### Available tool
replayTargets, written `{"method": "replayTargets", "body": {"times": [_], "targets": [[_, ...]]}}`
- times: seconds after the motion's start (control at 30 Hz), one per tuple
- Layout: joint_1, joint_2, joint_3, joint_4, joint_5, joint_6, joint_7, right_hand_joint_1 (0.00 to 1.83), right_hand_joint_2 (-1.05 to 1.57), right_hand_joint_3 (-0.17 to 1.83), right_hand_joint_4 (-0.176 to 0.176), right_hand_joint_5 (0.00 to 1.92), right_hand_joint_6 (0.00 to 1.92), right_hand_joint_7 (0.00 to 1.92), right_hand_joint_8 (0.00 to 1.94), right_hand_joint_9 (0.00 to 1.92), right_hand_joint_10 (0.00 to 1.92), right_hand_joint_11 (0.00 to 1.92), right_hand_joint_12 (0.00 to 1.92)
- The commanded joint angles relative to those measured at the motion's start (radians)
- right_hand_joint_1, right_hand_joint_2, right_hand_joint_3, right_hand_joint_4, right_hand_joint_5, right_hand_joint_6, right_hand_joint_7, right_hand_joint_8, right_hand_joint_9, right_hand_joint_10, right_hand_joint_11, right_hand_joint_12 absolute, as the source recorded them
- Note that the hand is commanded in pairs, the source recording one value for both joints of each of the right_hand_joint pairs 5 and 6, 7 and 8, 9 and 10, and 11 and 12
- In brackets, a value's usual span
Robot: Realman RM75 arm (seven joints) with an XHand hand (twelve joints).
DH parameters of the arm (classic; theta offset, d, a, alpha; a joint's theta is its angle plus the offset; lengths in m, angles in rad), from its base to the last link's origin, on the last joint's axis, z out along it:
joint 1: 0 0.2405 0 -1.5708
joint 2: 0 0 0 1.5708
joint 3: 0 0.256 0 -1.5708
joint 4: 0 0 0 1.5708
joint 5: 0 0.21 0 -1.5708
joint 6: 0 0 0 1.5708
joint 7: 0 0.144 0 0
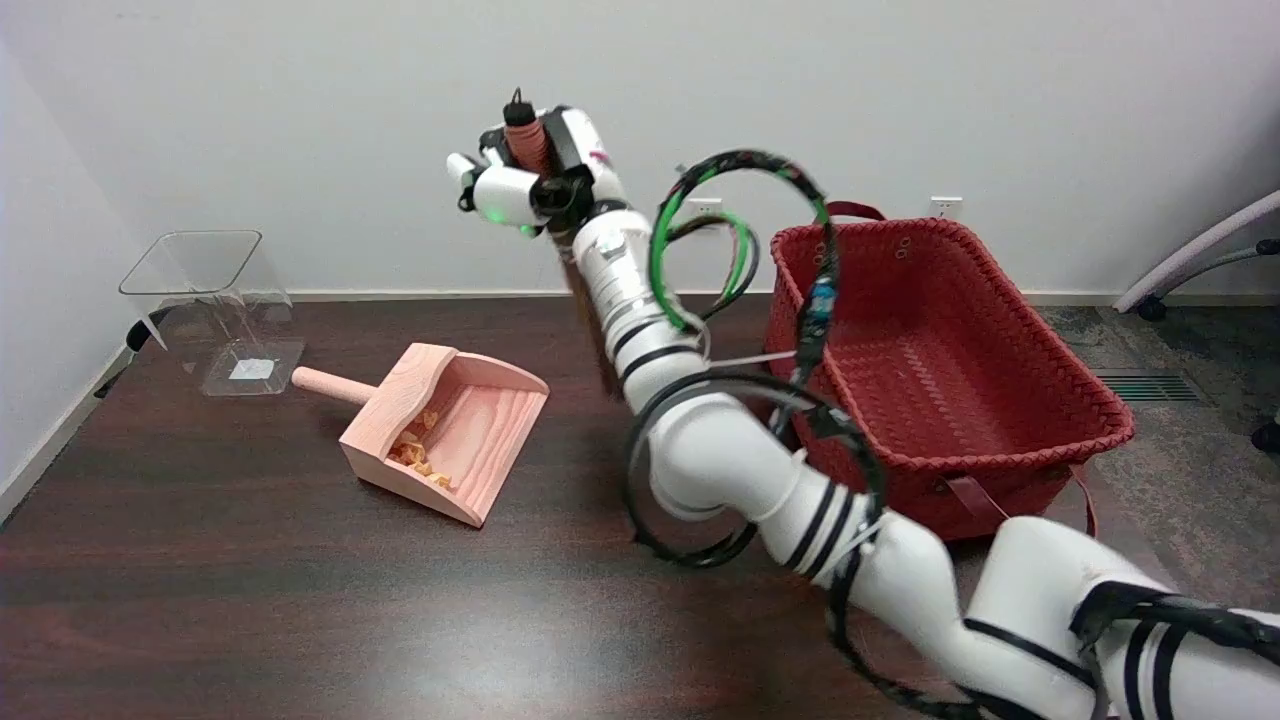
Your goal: Place the broom in the brown storage basket.
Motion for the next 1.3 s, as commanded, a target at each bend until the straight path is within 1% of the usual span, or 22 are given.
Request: {"method": "replayTargets", "body": {"times": [0.03, 0.3, 0.57, 0.67, 0.77, 0.9, 1.0, 1.1, 1.3], "targets": [[0.041, 0.352, 0.032, -0.326, 0.214, -0.084, -0.362, 1.29, 0.93, 0.61, 0.0, 1.92, 1.92, 1.92, 1.92, 1.92, 1.92, 1.92, 1.92], [0.006, 0.518, 0.151, -0.418, 0.248, -0.073, -0.363, 1.3, 0.92, 0.61, 0.0, 1.92, 1.92, 1.92, 1.92, 1.92, 1.92, 1.92, 1.92], [-0.057, 0.698, 0.239, -0.474, 0.374, -0.072, -0.363, 1.3, 0.92, 0.6, 0.0, 1.92, 1.92, 1.92, 1.92, 1.92, 1.92, 1.92, 1.92], [-0.102, 0.74, 0.29, -0.484, 0.39, -0.078, -0.357, 1.3, 0.93, 0.6, 0.0, 1.92, 1.92, 1.92, 1.92, 1.92, 1.92, 1.92, 1.92], [-0.165, 0.758, 0.37, -0.488, 0.39, -0.095, -0.352, 1.3, 0.93, 0.59, 0.0, 1.92, 1.92, 1.92, 1.92, 1.92, 1.92, 1.92, 1.92], [-0.258, 0.761, 0.479, -0.487, 0.405, -0.139, -0.34, 1.29, 0.92, 0.59, 0.0, 1.92, 1.92, 1.92, 1.92, 1.92, 1.92, 1.92, 1.92], [-0.31, 0.761, 0.523, -0.475, 0.413, -0.188, -0.306, 1.29, 0.92, 0.59, 0.0, 1.92, 1.92, 1.92, 1.92, 1.92, 1.92, 1.92, 1.92], [-0.339, 0.761, 0.539, -0.467, 0.416, -0.213, -0.286, 1.29, 0.92, 0.6, 0.0, 1.92, 1.92, 1.92, 1.92, 1.92, 1.92, 1.92, 1.92], [-0.394, 0.756, 0.519, -0.471, 0.488, -0.214, -0.281, 1.28, 0.91, 0.6, 0.0, 1.92, 1.92, 1.92, 1.92, 1.92, 1.92, 1.92, 1.92]]}}
